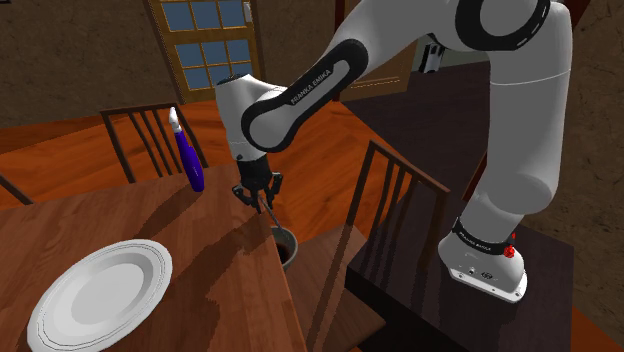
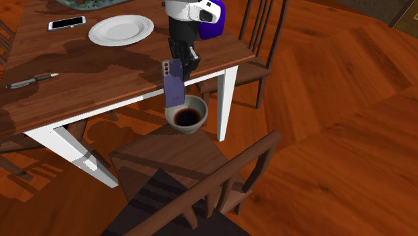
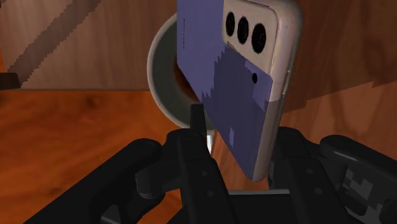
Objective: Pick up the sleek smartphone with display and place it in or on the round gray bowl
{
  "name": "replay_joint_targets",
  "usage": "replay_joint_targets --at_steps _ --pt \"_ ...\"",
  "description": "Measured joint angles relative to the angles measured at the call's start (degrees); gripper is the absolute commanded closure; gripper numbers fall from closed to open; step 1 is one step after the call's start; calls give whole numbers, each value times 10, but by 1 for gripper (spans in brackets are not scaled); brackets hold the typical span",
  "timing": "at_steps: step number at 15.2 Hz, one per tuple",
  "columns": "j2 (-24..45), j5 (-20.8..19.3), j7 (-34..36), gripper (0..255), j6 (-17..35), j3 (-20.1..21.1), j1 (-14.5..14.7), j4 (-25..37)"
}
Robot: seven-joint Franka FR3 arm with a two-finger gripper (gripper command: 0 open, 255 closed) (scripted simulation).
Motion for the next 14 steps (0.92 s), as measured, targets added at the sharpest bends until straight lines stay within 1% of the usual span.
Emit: replay_joint_targets --at_steps 1,2,4,5,6,8,9,10,14 --pt "3 -7 3 255 -8 -4 6 6" --pt "-1 -5 2 255 -1 -5 7 1" --pt "1 -5 -1 255 -5 -8 9 5" --pt "7 -7 2 255 -18 -11 14 16" --pt "0 2 -6 255 -5 -10 8 4" --pt "-1 4 -9 255 -2 -13 11 2" --pt "-3 2 -6 0 1 -15 14 0" --pt "-5 5 -7 0 3 -16 11 -5" --pt "1 5 -7 0 -25 -21 7 -3"
